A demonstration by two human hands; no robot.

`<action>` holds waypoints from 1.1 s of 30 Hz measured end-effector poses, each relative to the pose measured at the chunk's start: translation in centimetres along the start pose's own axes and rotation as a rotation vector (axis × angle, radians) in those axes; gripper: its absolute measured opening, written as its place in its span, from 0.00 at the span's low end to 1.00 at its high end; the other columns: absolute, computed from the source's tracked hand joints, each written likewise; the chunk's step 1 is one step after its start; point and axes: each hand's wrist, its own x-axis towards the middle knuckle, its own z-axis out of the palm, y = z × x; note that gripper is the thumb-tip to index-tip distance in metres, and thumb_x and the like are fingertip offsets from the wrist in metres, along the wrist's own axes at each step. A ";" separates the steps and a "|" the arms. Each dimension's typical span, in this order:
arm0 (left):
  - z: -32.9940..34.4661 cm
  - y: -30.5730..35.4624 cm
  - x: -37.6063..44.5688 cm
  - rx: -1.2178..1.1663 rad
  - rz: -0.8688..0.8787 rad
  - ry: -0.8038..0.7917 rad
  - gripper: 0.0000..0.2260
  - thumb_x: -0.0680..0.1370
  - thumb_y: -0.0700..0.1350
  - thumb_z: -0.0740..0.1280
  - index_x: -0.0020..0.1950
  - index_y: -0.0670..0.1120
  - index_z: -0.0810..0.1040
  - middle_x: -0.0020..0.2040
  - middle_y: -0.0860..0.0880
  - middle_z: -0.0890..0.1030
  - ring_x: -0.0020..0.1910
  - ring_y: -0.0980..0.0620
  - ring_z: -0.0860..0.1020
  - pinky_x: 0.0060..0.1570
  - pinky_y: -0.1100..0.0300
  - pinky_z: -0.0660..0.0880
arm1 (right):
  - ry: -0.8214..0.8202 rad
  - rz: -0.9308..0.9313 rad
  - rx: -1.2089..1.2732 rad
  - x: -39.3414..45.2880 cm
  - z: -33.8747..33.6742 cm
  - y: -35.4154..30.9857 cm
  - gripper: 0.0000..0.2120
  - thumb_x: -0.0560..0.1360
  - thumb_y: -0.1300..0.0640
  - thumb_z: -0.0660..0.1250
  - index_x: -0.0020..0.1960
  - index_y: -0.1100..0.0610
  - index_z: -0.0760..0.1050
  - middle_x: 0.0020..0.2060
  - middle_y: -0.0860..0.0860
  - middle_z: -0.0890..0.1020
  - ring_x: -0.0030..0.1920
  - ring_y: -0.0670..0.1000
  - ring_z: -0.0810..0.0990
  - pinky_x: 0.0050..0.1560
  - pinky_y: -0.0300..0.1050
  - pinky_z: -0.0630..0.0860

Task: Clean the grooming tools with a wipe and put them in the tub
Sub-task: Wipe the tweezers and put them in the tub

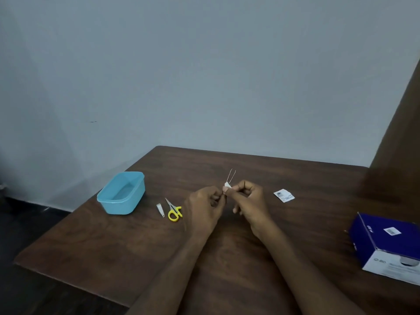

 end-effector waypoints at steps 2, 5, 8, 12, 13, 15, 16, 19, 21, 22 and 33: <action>0.1 0.2 -0.2 0.070 0.087 -0.015 0.11 0.77 0.54 0.73 0.39 0.50 0.79 0.34 0.55 0.81 0.33 0.57 0.80 0.32 0.54 0.77 | 0.053 0.022 0.056 0.1 -0.1 -0.3 0.13 0.75 0.57 0.80 0.40 0.57 0.77 0.33 0.51 0.84 0.22 0.49 0.73 0.24 0.38 0.66; 0.4 0.8 -0.7 0.152 0.211 -0.021 0.12 0.75 0.52 0.74 0.37 0.50 0.75 0.34 0.55 0.80 0.33 0.54 0.79 0.29 0.57 0.72 | 0.157 0.045 0.095 0.5 -0.8 -0.2 0.12 0.74 0.56 0.81 0.41 0.57 0.78 0.35 0.52 0.86 0.23 0.49 0.74 0.25 0.39 0.68; 0.5 0.8 -0.6 0.177 0.213 -0.034 0.13 0.75 0.51 0.75 0.37 0.50 0.75 0.33 0.55 0.79 0.33 0.54 0.79 0.29 0.59 0.70 | 0.169 0.088 0.159 0.7 -1.4 -0.2 0.13 0.73 0.57 0.82 0.48 0.55 0.78 0.39 0.52 0.87 0.23 0.46 0.73 0.24 0.38 0.68; 0.2 1.1 -0.5 0.183 0.139 -0.057 0.12 0.77 0.54 0.74 0.39 0.50 0.78 0.34 0.54 0.81 0.36 0.52 0.81 0.32 0.54 0.77 | 0.026 0.077 0.156 0.3 -1.2 -0.6 0.16 0.74 0.64 0.80 0.59 0.56 0.80 0.48 0.54 0.89 0.25 0.41 0.75 0.25 0.33 0.68; 0.2 1.1 -0.4 0.188 0.131 -0.082 0.11 0.78 0.55 0.73 0.41 0.50 0.79 0.35 0.55 0.81 0.37 0.52 0.82 0.34 0.54 0.77 | 0.002 0.058 0.131 0.3 -1.0 -0.5 0.15 0.75 0.66 0.79 0.59 0.57 0.82 0.50 0.55 0.89 0.26 0.40 0.76 0.25 0.33 0.68; 0.2 1.2 -0.3 0.180 0.113 -0.142 0.10 0.79 0.57 0.71 0.44 0.52 0.81 0.36 0.56 0.82 0.39 0.54 0.83 0.37 0.55 0.78 | -0.008 0.029 0.101 0.3 -0.9 -0.2 0.11 0.75 0.66 0.78 0.55 0.58 0.84 0.50 0.57 0.89 0.27 0.42 0.77 0.25 0.33 0.69; 0.2 1.2 -0.2 0.168 0.104 -0.167 0.10 0.79 0.58 0.70 0.45 0.53 0.81 0.37 0.57 0.83 0.39 0.55 0.83 0.38 0.55 0.78 | -0.004 0.021 0.099 0.3 -0.9 -0.2 0.09 0.75 0.65 0.79 0.53 0.57 0.84 0.49 0.56 0.89 0.27 0.43 0.76 0.25 0.33 0.69; 0.5 0.8 0.1 0.155 0.132 -0.205 0.11 0.81 0.60 0.66 0.47 0.54 0.79 0.39 0.56 0.83 0.41 0.54 0.84 0.38 0.53 0.79 | 0.059 -0.005 0.097 0.6 -1.0 -0.3 0.08 0.77 0.58 0.78 0.54 0.55 0.84 0.43 0.52 0.89 0.26 0.49 0.75 0.26 0.40 0.72; 0.6 0.8 0.0 0.184 0.179 -0.222 0.12 0.81 0.60 0.65 0.46 0.53 0.78 0.38 0.56 0.83 0.41 0.53 0.83 0.38 0.52 0.79 | 0.150 -0.032 0.073 1.0 -1.4 -0.3 0.07 0.79 0.54 0.76 0.54 0.52 0.81 0.41 0.48 0.90 0.28 0.52 0.77 0.29 0.46 0.75; 0.5 0.9 -0.1 0.195 0.199 -0.234 0.12 0.81 0.60 0.65 0.46 0.52 0.78 0.38 0.56 0.83 0.41 0.53 0.83 0.37 0.53 0.79 | 0.198 -0.045 0.062 1.3 -1.7 -0.3 0.06 0.79 0.52 0.75 0.53 0.51 0.81 0.41 0.46 0.90 0.29 0.53 0.78 0.32 0.49 0.76; 0.1 0.7 0.7 -0.051 0.001 -0.446 0.17 0.83 0.56 0.68 0.36 0.53 0.81 0.32 0.60 0.84 0.29 0.62 0.81 0.41 0.54 0.80 | 0.116 -0.188 -0.120 0.9 -2.0 -0.1 0.05 0.75 0.47 0.80 0.49 0.46 0.87 0.42 0.43 0.88 0.29 0.47 0.81 0.31 0.47 0.78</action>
